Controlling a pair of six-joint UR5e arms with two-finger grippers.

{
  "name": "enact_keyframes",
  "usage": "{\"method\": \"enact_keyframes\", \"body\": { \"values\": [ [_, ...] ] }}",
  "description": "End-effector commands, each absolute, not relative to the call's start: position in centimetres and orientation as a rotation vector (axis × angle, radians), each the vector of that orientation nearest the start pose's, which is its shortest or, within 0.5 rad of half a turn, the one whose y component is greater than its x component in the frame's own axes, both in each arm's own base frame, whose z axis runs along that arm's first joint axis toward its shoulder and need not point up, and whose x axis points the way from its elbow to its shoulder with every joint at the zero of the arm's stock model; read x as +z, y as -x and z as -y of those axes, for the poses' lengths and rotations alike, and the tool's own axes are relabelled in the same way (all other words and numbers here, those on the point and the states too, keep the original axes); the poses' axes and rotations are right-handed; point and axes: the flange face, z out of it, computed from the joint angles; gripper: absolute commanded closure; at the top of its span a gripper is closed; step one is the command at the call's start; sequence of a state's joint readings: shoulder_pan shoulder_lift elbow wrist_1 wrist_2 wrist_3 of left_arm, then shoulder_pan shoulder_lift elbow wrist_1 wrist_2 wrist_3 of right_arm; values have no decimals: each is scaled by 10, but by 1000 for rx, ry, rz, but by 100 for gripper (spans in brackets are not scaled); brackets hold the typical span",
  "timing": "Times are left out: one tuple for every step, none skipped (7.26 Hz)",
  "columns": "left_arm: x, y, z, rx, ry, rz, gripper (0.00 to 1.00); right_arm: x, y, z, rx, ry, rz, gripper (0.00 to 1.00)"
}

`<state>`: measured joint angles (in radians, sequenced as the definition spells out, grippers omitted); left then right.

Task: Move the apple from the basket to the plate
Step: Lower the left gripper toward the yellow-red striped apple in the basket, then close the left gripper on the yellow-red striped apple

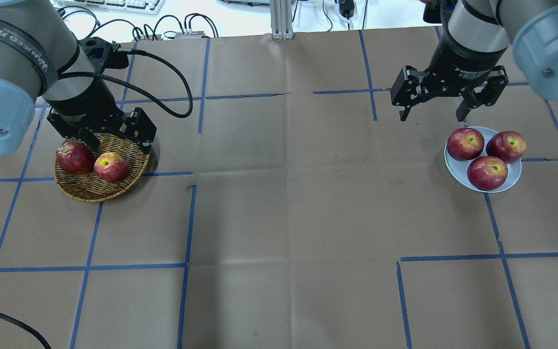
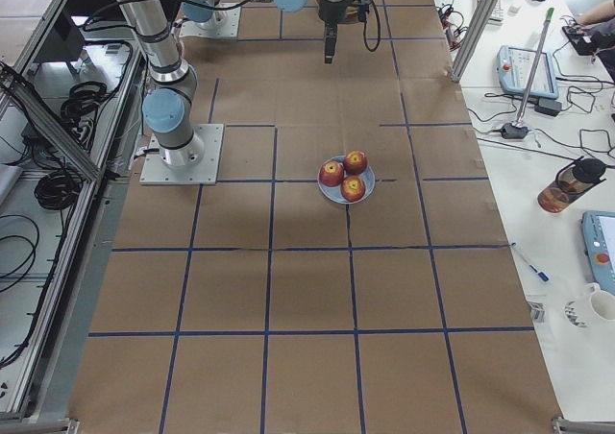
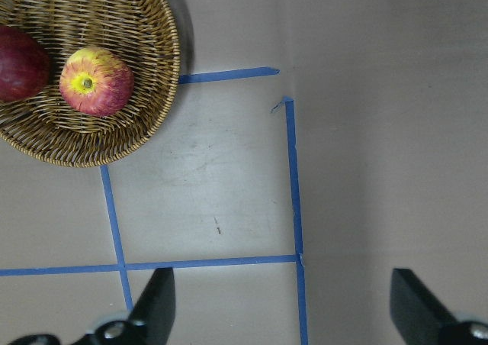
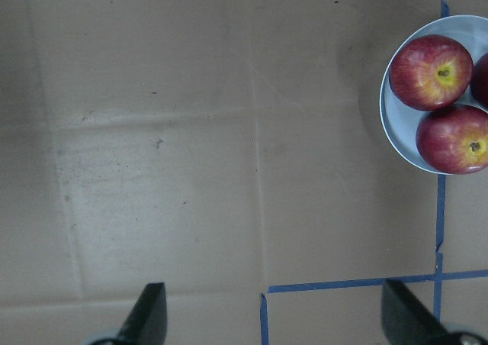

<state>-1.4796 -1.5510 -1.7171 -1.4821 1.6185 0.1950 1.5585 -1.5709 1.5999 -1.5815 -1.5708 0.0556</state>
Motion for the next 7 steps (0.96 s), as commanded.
{"method": "enact_keyframes", "body": {
  "values": [
    [394, 12, 525, 105, -186, -3104, 1, 475, -127, 491, 27, -108, -3140, 0],
    [378, -10, 536, 104, -143, -3108, 1, 475, -127, 491, 29, -106, -3140, 0],
    [353, -23, 545, 96, -133, -3108, 8, 475, -127, 491, 27, -108, -3140, 0],
    [317, -46, 549, 28, -58, -3100, 8, 475, -127, 491, 27, -108, -3140, 0],
    [299, -55, 548, -105, 7, -3074, 6, 475, -127, 491, 27, -106, -3140, 0],
    [284, -56, 546, -112, 19, -3074, 5, 475, -127, 491, 27, -108, -3140, 0],
    [276, -59, 549, -101, 54, -3080, 5, 475, -127, 491, 29, -106, -3140, 0]
  ]
}}
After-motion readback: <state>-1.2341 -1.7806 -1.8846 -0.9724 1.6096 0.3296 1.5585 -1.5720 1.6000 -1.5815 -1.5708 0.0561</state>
